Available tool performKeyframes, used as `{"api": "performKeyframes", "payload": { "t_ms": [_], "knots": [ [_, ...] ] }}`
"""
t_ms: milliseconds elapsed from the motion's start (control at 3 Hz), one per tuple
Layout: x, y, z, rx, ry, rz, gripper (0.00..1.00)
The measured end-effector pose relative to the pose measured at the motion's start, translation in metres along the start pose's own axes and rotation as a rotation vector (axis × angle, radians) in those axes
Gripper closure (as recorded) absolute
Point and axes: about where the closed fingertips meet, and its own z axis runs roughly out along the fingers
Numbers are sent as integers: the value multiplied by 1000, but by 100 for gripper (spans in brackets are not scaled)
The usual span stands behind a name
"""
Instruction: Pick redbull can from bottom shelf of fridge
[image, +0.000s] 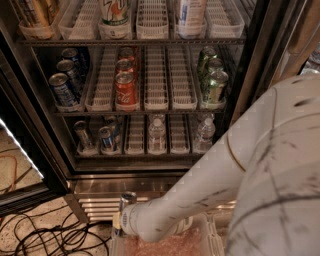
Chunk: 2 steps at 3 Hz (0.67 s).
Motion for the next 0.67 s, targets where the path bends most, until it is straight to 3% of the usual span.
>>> {"api": "performKeyframes", "payload": {
  "t_ms": [333, 667],
  "knots": [
    [38, -25, -19, 38, 22, 143, 100],
    [43, -22, -19, 35, 31, 149, 100]
  ]
}}
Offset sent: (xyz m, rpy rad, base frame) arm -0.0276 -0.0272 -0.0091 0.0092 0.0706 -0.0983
